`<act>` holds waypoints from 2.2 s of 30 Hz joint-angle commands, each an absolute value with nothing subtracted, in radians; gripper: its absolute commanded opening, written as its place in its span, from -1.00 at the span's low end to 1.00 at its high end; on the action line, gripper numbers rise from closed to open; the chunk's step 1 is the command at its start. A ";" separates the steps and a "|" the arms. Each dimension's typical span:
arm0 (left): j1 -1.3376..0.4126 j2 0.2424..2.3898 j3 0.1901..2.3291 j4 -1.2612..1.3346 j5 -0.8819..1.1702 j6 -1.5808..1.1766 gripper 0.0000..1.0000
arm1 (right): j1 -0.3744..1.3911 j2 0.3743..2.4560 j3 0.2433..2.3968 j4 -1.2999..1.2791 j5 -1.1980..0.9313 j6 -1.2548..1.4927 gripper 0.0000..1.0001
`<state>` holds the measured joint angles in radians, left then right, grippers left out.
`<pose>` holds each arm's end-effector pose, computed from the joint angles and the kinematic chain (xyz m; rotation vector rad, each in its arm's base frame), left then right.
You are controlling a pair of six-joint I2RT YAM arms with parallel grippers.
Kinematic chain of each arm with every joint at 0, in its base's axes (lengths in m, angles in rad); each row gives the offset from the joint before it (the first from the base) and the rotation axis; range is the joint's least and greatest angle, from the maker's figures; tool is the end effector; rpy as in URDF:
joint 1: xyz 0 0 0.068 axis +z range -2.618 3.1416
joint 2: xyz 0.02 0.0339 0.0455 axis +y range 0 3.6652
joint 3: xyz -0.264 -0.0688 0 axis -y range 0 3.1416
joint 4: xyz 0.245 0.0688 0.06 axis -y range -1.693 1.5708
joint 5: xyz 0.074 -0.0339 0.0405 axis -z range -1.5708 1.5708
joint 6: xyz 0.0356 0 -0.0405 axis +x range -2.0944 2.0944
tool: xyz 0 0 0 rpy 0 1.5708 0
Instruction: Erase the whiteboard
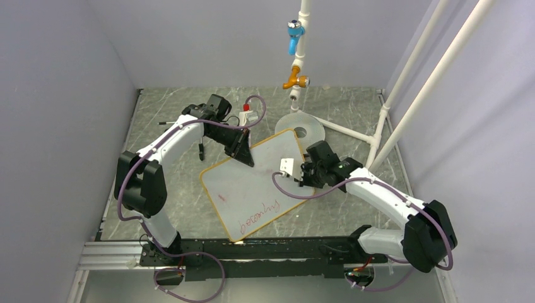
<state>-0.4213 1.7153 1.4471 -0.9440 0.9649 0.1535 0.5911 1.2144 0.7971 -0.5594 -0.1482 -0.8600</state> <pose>0.3013 -0.1671 0.2794 0.9674 2.4078 -1.4033 0.1941 0.1366 0.2260 -1.7237 1.8567 0.0824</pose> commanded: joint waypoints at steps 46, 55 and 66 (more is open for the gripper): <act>-0.428 1.674 1.484 -0.936 1.138 0.165 -1.00 | 0.557 1.255 0.902 -0.434 -0.112 -0.747 -1.00; -0.426 1.680 1.491 -0.939 1.139 0.166 -1.00 | 0.685 1.225 0.738 -0.514 -0.116 -0.806 -1.00; -0.426 1.683 1.483 -0.933 1.142 0.164 -1.00 | 0.593 1.236 0.869 -0.503 -0.133 -0.774 -1.00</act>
<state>-0.4118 1.7153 1.4471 -0.9371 0.9634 0.1467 0.6762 1.2316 0.7700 -0.5407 -0.1272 -0.7879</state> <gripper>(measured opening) 0.075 0.075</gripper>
